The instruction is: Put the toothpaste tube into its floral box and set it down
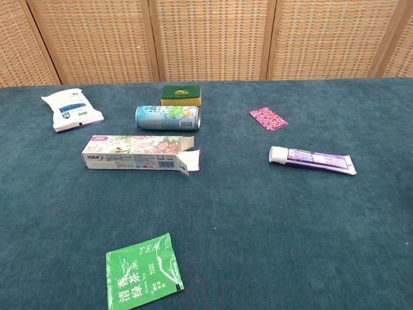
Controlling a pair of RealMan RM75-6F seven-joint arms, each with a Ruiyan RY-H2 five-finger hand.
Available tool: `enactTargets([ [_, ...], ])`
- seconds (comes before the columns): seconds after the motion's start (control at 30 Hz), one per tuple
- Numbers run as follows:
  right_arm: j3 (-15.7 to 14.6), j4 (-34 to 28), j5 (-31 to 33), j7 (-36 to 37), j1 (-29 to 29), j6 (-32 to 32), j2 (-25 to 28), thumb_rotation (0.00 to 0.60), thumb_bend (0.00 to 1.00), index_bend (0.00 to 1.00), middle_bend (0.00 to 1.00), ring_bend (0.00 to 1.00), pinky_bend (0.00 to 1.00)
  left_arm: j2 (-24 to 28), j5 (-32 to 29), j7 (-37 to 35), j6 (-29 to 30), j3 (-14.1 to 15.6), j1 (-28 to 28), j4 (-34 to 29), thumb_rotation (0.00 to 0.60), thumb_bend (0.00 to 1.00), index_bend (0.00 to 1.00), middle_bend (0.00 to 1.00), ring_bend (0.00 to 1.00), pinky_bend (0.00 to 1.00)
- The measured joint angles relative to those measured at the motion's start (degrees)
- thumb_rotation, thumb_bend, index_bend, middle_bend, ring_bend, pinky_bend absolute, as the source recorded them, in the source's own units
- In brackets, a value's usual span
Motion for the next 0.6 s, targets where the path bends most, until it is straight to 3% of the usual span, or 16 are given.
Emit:
enactTargets([
  [0.1, 1.9, 2.5, 4.0, 3.0, 4.0, -6.3, -1.9, 0.600, 0.00, 0.25, 0.25, 0.16, 0.15, 0.0, -1.1, 0.1, -1.1, -0.3, -0.5, 0.0, 0.600, 0.20, 0.00, 0.00, 0.00, 0.00],
  [0.27, 4.8, 7.5, 12.5, 4.1, 9.8, -13.0, -7.6, 0.600, 0.00, 0.28, 0.29, 0.21, 0.20, 0.0, -2.8, 0.3, -1.3, -1.1, -0.8, -0.3, 0.600, 0.20, 0.00, 0.00, 0.00, 0.00],
  [0.4, 6.1, 10.4, 18.3, 0.9, 13.3, -16.3, -11.7, 0.600, 0.07, 0.33, 0.33, 0.25, 0.29, -0.1, -4.0, 0.6, -2.0, -1.5, -1.1, -0.4, 0.600, 0.20, 0.00, 0.00, 0.00, 0.00],
  [0.6, 8.0, 15.0, 26.3, -5.5, 17.9, -18.2, -18.4, 0.600, 0.10, 0.33, 0.34, 0.26, 0.31, -0.2, -5.2, 1.3, -3.0, -1.9, -1.7, -0.5, 0.600, 0.20, 0.00, 0.00, 0.00, 0.00],
])
